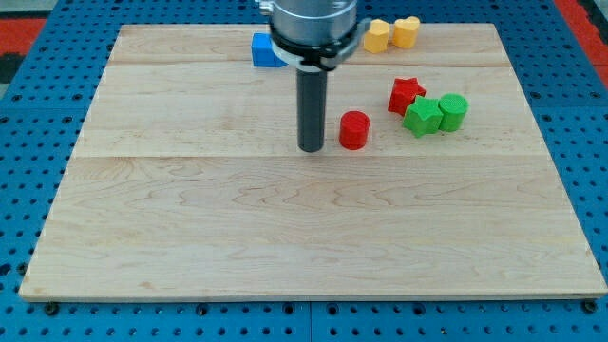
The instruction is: Place the red circle into the green star
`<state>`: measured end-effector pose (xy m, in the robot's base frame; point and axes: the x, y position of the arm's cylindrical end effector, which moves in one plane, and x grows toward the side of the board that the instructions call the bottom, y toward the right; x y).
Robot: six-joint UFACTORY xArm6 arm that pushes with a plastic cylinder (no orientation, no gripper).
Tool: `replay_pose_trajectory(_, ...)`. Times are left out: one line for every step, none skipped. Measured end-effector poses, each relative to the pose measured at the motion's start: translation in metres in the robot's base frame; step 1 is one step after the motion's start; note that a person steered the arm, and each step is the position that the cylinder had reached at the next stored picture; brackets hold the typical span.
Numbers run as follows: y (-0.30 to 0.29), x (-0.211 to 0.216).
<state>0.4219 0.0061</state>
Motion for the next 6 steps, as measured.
replay_pose_trajectory(0.108,-0.009)
replay_pose_trajectory(0.101,-0.003)
replay_pose_trajectory(0.051,0.004)
replay_pose_trajectory(0.030,0.004)
replay_pose_trajectory(-0.011,0.002)
replay_pose_trajectory(-0.021,0.002)
